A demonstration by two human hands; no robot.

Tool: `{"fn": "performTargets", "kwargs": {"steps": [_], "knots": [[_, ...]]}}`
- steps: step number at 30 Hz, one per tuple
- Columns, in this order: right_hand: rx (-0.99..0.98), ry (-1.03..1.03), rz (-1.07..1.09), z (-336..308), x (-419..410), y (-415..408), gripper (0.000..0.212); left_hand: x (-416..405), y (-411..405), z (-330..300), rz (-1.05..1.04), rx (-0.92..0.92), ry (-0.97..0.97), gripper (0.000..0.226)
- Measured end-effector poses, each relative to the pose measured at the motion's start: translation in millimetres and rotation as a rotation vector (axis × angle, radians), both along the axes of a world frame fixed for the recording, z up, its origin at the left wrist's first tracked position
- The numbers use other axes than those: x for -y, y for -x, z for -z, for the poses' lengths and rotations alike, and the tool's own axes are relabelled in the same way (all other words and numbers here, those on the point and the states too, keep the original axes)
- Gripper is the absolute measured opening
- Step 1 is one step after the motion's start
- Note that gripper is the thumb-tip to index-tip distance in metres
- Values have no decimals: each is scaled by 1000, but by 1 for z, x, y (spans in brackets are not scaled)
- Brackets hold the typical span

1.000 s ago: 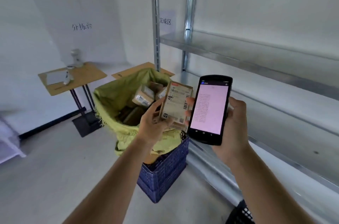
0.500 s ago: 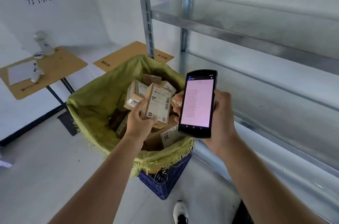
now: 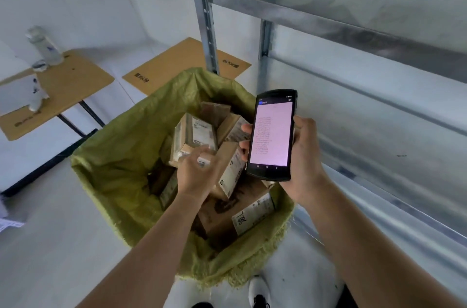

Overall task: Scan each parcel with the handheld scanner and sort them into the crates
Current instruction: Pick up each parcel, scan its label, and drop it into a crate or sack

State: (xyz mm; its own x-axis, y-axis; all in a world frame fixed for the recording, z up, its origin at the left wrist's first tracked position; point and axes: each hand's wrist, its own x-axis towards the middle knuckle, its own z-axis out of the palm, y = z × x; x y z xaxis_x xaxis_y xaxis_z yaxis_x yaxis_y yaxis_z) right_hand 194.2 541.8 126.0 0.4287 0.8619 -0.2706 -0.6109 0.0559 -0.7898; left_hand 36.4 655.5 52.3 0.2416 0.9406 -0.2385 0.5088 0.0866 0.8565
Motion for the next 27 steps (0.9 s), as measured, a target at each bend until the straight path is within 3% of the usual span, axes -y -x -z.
{"fn": "performTargets", "kwargs": {"steps": [3,10,13,18,27], "knots": [[32,3,42,-4,-9,5,58,-20,-5,-24,43,147,-10,48],[65,1,276,-18,4,51,59,-29,-16,-77,266,495,208,42],[84,16,400,-27,31,81,49,-14,-12,-84,403,500,271,44],[136,102,614,-29,102,140,64,40,3,-90,564,499,353,37],[54,213,996,-12,294,221,61,245,11,-80,1017,378,379,41]]}}
